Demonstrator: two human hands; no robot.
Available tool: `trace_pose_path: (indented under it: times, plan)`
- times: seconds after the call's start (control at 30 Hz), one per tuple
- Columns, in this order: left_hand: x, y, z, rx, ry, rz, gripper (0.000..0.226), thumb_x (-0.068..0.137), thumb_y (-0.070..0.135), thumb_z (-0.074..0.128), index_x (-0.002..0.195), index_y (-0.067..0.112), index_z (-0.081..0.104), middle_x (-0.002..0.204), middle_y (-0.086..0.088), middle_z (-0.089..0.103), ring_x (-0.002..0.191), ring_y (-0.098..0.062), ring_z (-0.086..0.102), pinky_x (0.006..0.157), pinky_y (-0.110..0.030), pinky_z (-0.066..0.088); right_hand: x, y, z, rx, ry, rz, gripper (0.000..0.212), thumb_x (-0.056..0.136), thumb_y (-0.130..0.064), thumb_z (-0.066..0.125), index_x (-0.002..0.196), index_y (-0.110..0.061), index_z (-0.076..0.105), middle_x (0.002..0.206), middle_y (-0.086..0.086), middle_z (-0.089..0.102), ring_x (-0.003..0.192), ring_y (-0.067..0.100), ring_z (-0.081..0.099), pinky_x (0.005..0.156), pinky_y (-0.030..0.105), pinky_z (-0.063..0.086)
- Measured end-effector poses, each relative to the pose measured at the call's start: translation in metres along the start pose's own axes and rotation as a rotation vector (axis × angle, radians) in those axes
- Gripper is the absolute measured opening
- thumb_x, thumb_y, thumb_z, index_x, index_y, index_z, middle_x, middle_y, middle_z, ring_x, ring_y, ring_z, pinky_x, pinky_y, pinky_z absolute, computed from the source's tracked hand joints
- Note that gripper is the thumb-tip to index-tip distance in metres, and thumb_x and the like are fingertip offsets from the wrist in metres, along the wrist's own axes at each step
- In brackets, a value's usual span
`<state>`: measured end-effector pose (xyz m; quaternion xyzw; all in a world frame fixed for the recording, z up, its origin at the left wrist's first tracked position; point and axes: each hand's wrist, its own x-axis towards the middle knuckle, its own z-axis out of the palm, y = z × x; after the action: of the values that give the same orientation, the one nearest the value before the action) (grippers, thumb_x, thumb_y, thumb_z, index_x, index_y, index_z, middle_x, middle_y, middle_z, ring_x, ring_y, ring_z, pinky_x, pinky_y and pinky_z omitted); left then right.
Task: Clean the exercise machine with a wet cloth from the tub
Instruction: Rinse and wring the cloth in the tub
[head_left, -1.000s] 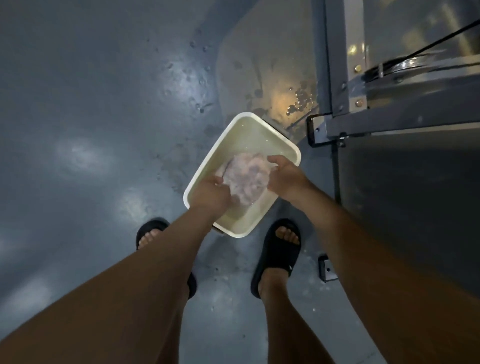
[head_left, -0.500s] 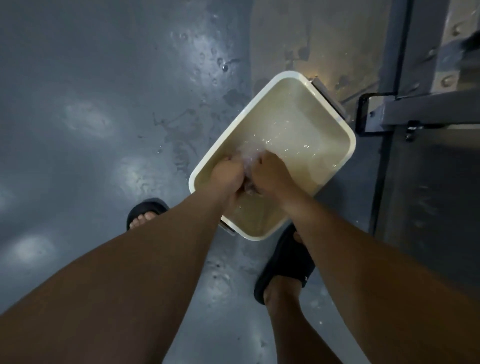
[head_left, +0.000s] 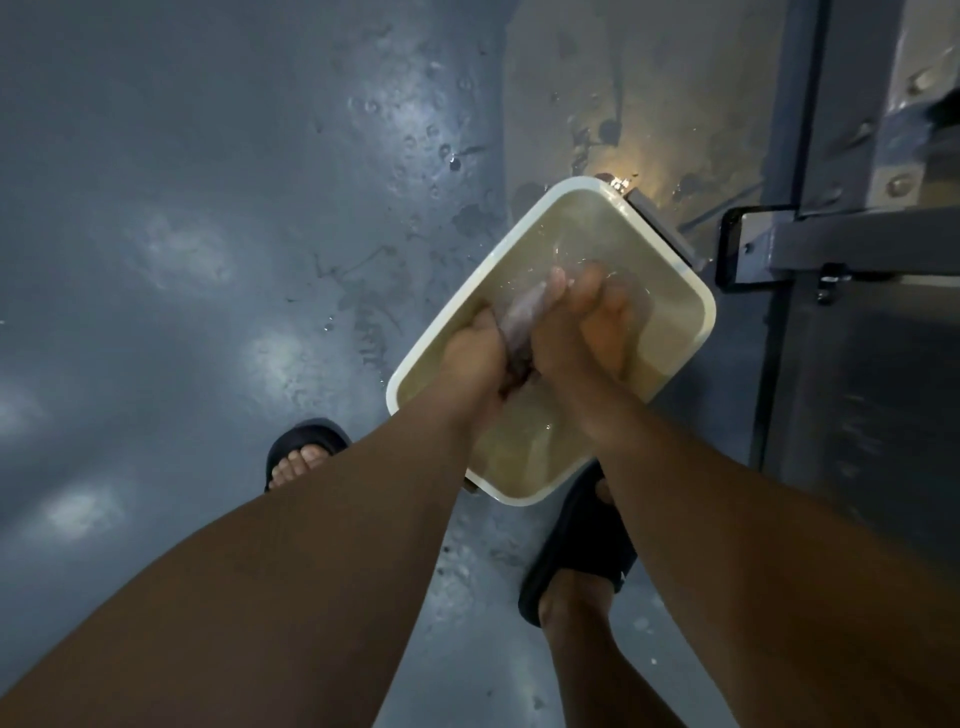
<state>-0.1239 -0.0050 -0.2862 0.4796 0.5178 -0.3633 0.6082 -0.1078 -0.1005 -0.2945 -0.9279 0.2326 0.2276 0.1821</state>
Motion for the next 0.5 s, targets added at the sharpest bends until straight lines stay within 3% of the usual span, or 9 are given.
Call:
trace_pose_path:
  times: [0.03,0.1,0.17,0.27,0.37,0.43,0.5]
  plan:
    - [0.000,0.000,0.002,0.025,0.011,-0.032,0.037,0.106,0.043,0.043,0.096,0.010,0.057,0.060,-0.007,0.056,0.043,-0.016,0.052,0.045,-0.022,0.044,0.000,0.001,0.005,0.004,-0.066,0.078,0.036,0.104,-0.050,0.037,0.121,-0.022,0.052,0.122,0.007,0.056,0.115,0.029,0.055,0.101,0.042,0.044]
    - [0.004,-0.001,0.006,0.045,0.024,-0.091,0.036,0.105,0.042,0.041,0.092,0.009,0.051,0.054,-0.007,0.045,0.034,-0.018,0.043,0.041,-0.020,0.040,-0.005,-0.001,0.009,0.173,-0.338,0.214,0.040,0.099,-0.051,0.037,0.112,-0.020,0.059,0.110,0.008,0.065,0.106,0.030,0.065,0.093,0.042,0.053]
    - [0.008,-0.004,0.006,0.054,0.003,-0.103,0.043,0.104,0.045,0.043,0.080,0.012,0.053,0.054,-0.008,0.043,0.034,-0.020,0.041,0.039,-0.020,0.037,-0.013,-0.004,0.001,0.267,-0.496,0.160,0.046,0.097,-0.046,0.034,0.105,-0.011,0.063,0.105,0.014,0.070,0.101,0.031,0.068,0.088,0.039,0.054]
    - [0.009,-0.006,0.001,0.052,-0.017,-0.004,0.045,0.102,0.036,0.050,0.061,0.018,0.046,0.051,-0.006,0.036,0.041,-0.021,0.037,0.042,-0.018,0.029,-0.038,-0.004,-0.017,0.386,-0.483,-0.020,0.038,0.097,-0.035,0.032,0.092,-0.011,0.059,0.103,0.021,0.069,0.098,0.036,0.063,0.083,0.037,0.047]
    - [0.009,-0.004,0.000,0.021,-0.077,0.068,0.032,0.092,0.013,0.057,0.063,0.020,0.047,0.062,-0.001,0.036,0.055,-0.017,0.040,0.053,-0.026,0.029,-0.054,0.000,-0.022,0.455,-0.384,-0.116,0.047,0.093,-0.038,0.032,0.072,-0.009,0.064,0.082,0.019,0.071,0.079,0.033,0.063,0.066,0.033,0.042]
    - [0.007,-0.004,0.003,-0.024,-0.087,0.073,0.033,0.094,0.008,0.054,0.064,0.020,0.048,0.060,0.002,0.039,0.055,-0.016,0.040,0.049,-0.024,0.030,-0.055,0.002,-0.023,0.329,-0.279,-0.286,0.050,0.095,-0.030,0.032,0.078,0.000,0.069,0.080,0.024,0.071,0.074,0.038,0.066,0.061,0.031,0.036]
    - [0.003,-0.001,0.008,-0.091,-0.083,0.031,0.037,0.097,0.006,0.048,0.062,0.019,0.048,0.052,0.004,0.045,0.052,-0.015,0.043,0.044,-0.019,0.033,-0.047,0.000,-0.024,0.259,-0.234,-0.332,0.050,0.099,-0.026,0.030,0.087,0.000,0.071,0.088,0.023,0.073,0.082,0.039,0.068,0.067,0.036,0.043]
